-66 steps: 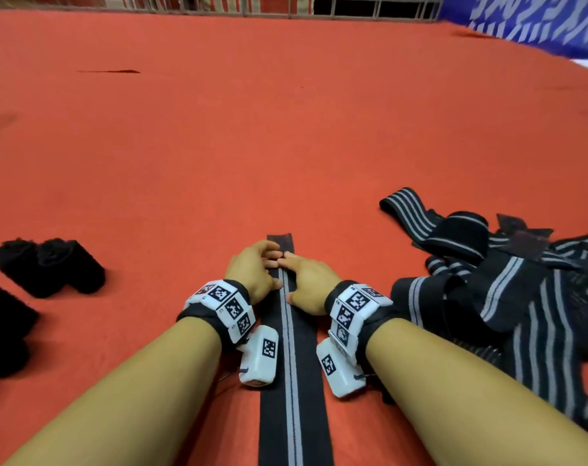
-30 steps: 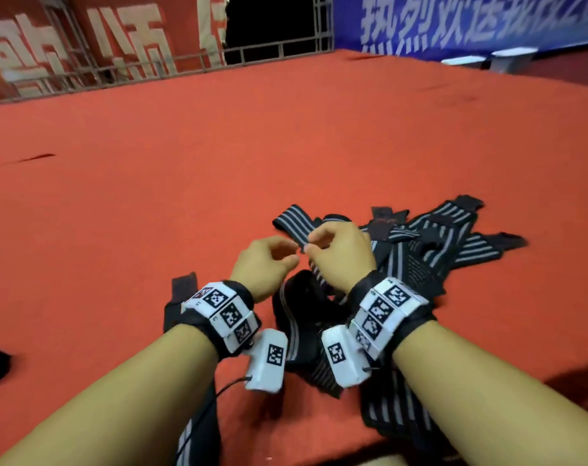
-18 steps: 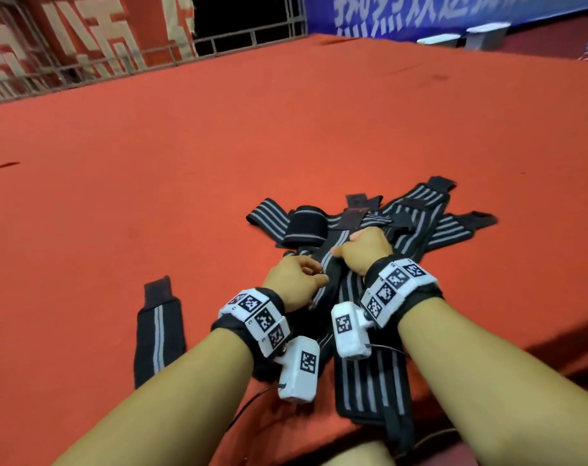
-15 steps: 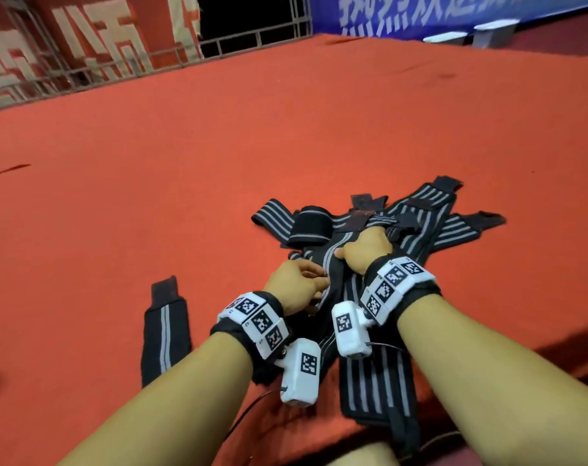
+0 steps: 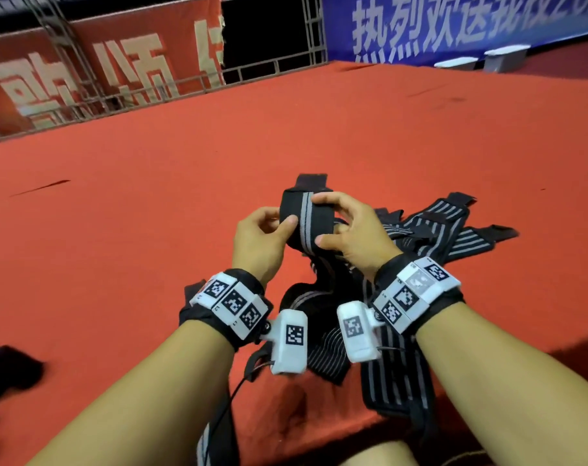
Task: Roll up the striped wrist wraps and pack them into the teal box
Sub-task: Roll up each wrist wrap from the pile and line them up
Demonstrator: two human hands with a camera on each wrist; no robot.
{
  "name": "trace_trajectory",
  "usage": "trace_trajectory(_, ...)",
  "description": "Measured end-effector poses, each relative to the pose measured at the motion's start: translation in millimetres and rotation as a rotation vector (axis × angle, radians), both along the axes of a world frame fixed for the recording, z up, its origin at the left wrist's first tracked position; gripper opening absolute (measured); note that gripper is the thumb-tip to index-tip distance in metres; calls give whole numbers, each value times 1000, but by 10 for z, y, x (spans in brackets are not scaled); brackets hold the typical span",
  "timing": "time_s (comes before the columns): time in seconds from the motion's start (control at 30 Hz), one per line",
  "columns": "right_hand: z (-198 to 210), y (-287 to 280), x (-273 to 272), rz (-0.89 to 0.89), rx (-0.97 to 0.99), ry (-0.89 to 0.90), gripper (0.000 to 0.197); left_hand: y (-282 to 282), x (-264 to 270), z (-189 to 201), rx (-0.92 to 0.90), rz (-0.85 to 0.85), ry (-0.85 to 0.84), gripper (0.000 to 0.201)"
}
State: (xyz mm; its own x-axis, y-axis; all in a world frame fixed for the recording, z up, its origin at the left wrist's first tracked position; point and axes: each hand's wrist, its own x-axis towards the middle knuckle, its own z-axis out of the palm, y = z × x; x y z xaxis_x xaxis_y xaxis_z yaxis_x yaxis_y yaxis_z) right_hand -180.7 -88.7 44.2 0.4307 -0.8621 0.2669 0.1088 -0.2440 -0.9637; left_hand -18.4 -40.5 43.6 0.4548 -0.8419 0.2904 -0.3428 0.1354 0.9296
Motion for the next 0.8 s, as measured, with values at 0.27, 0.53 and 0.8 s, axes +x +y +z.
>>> trace_trajectory(0.27,796,458,214,-68,-220,-124,26,725,84,863,-220,-82,-47,30)
trace_trajectory(0.53,1620,1300,158,28,-348,-224,36,1630,51,1641,-409,-141,-168,38)
trace_trajectory(0.8,2014,2042,123,116,-439,-222,32,2355,34,1999,-520,-73,-212,33)
